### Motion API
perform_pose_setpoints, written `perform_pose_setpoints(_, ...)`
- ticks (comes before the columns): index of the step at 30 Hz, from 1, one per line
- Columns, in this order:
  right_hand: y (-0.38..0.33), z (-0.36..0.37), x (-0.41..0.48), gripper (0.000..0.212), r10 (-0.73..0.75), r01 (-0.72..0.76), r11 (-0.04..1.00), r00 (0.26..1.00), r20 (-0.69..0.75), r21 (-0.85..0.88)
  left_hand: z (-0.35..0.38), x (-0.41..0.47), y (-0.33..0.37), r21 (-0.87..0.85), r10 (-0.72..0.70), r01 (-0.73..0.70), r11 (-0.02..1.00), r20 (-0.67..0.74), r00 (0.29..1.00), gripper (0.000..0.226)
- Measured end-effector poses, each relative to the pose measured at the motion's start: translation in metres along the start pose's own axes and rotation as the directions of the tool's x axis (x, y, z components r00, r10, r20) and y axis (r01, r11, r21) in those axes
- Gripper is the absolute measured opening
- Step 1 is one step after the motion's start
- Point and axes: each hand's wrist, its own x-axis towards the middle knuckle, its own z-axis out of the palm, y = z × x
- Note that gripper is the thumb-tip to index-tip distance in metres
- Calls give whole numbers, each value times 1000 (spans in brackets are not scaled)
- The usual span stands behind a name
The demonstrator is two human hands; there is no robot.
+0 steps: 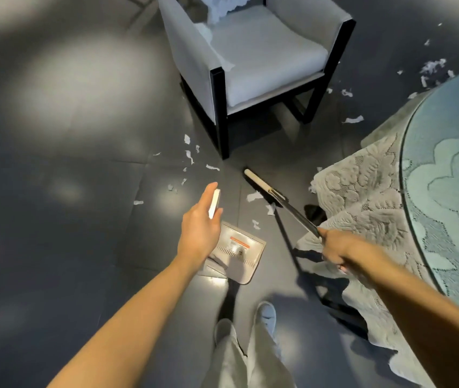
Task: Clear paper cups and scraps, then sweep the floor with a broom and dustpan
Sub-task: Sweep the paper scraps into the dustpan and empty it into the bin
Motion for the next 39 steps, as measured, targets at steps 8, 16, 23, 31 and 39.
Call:
perform_pose_setpoints(8,27,0,-36,40,-175,95,969,916,361,228,11,31,21,3,-42,42,999,-19,999,51)
perform_pose_setpoints(16,21,-74,-58,58,-210,84,945,896,390,318,-22,21,1,0,-84,85,996,-114,990,48)
perform_pose_setpoints(23,-74,-96,-36,76,-256,170,935,931,261,311,-91,14,-50,-99,-163,145,984,-207,965,51)
perform_pose_setpoints(31,-252,-83,-8,59,-300,275,949,939,170,153,-210,41,-159,-157,-234,194,968,-297,926,51)
perform_pose_setpoints(39,-415,-33,-5,45,-234,235,972,970,67,-18,-339,87,-281,-109,-256,234,966,-285,924,54)
